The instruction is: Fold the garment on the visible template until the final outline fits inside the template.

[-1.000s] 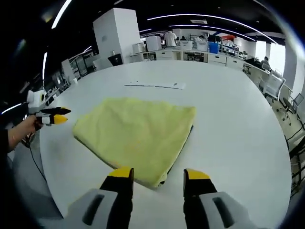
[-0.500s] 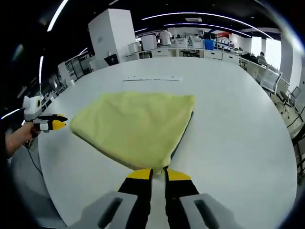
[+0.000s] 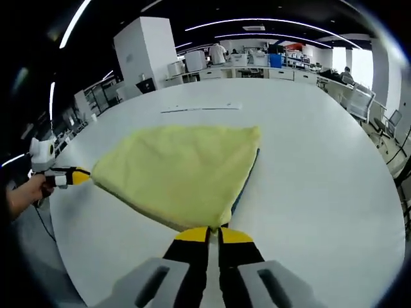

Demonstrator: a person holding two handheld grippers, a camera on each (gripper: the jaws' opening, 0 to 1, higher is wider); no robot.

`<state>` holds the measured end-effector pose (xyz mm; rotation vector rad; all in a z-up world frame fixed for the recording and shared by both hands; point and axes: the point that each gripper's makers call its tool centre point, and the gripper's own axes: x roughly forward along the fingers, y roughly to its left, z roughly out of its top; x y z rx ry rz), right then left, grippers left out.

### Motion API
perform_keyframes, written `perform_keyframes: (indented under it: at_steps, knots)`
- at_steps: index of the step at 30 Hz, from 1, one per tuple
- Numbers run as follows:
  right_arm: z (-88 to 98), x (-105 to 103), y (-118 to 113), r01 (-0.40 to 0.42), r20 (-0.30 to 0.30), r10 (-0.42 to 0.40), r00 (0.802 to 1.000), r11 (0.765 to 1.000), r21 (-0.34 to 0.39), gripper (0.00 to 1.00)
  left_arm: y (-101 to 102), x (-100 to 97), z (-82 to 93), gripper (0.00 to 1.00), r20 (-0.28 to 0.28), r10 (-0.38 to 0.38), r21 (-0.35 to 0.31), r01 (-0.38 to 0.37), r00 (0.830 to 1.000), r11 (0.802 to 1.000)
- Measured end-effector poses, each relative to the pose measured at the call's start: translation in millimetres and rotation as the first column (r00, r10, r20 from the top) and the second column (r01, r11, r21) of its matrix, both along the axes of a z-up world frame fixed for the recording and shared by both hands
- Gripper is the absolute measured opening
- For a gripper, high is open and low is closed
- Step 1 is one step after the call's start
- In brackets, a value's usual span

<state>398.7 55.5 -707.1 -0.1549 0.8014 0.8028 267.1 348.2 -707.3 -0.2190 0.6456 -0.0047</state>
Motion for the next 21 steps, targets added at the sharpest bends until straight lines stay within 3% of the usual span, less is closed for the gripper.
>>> perform_keyframes:
  at_steps: [11, 13, 21]
  knots:
    - [-0.8, 4, -1, -0.001, 0.021, 0.001, 1.000, 1.000, -0.007, 0.00, 3, 3.9, -5.7, 0.00, -0.009, 0.016, -0.024, -0.016, 1.000, 1.000]
    - [-1.7, 3, -3, -0.013, 0.028, 0.013, 1.000, 1.000, -0.027, 0.00, 3, 3.1, -3.9, 0.00, -0.006, 0.000, -0.038, 0.000, 1.000, 0.999]
    - [1.3, 8, -13, -0.013, 0.046, 0.015, 0.999, 0.999, -0.048, 0.00, 10, -3.8, -2.2, 0.00, -0.023, -0.084, 0.022, 0.085, 0.996, 0.996]
